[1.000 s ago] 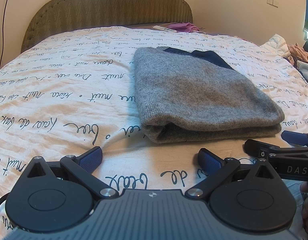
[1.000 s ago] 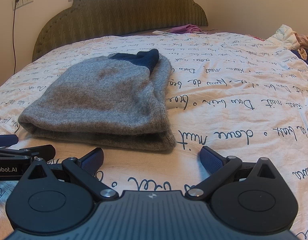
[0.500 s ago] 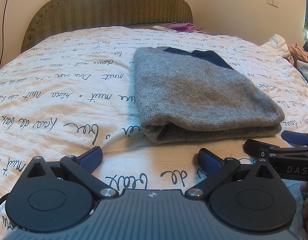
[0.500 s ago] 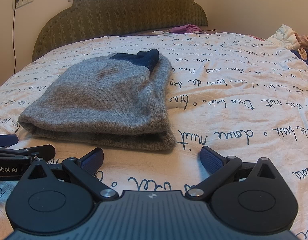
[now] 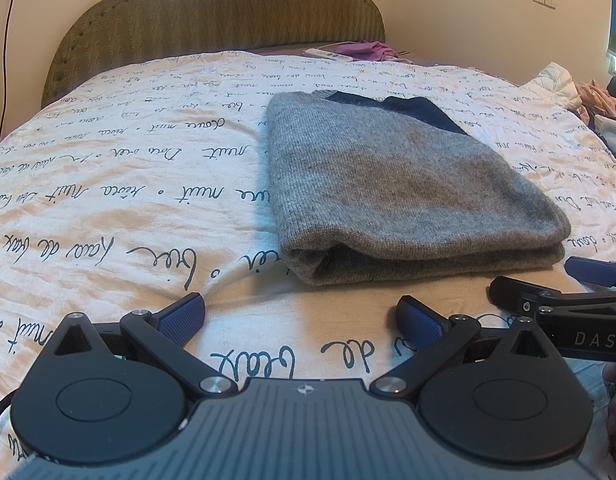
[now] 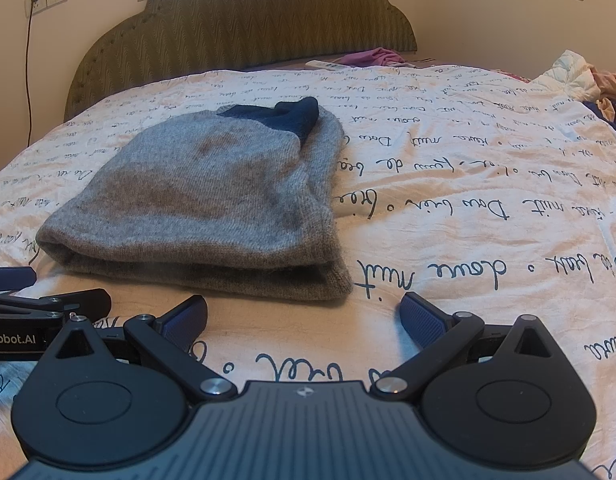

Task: Fold small clothes

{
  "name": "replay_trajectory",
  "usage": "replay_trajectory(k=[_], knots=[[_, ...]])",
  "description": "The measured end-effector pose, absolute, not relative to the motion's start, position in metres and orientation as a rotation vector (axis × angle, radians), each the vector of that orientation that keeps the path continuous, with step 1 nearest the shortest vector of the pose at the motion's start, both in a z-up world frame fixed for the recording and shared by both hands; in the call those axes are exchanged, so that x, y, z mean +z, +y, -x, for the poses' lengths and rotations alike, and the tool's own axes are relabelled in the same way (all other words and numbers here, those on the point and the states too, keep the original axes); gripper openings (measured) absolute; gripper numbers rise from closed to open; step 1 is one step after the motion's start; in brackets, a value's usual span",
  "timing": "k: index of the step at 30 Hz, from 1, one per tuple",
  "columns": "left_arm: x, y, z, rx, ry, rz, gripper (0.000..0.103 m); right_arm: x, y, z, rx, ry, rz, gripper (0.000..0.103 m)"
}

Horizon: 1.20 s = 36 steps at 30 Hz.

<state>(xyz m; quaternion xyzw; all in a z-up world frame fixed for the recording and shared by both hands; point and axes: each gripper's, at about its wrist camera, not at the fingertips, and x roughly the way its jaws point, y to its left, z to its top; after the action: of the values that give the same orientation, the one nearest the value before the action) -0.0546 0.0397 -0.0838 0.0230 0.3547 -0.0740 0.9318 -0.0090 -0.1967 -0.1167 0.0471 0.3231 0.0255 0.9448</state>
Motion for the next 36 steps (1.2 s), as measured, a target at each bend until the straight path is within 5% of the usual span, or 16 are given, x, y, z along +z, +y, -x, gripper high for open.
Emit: replay_trajectory(k=[22, 26, 36], knots=[[-0.082, 0.042, 0.053, -0.122, 0.715, -0.018, 0.103, -0.111, -0.195, 0.012, 0.057, 0.697, -0.072, 0.103], [-0.068, 0.045, 0.059, -0.100, 0.707, -0.015, 0.097, -0.099, -0.193, 0.024, 0.060, 0.702, -0.057, 0.103], [-0.028, 0.043, 0.079, -0.298, 0.764, 0.102, 0.103, -0.065, -0.194, 0.045, 0.133, 0.650, -0.029, 0.103]])
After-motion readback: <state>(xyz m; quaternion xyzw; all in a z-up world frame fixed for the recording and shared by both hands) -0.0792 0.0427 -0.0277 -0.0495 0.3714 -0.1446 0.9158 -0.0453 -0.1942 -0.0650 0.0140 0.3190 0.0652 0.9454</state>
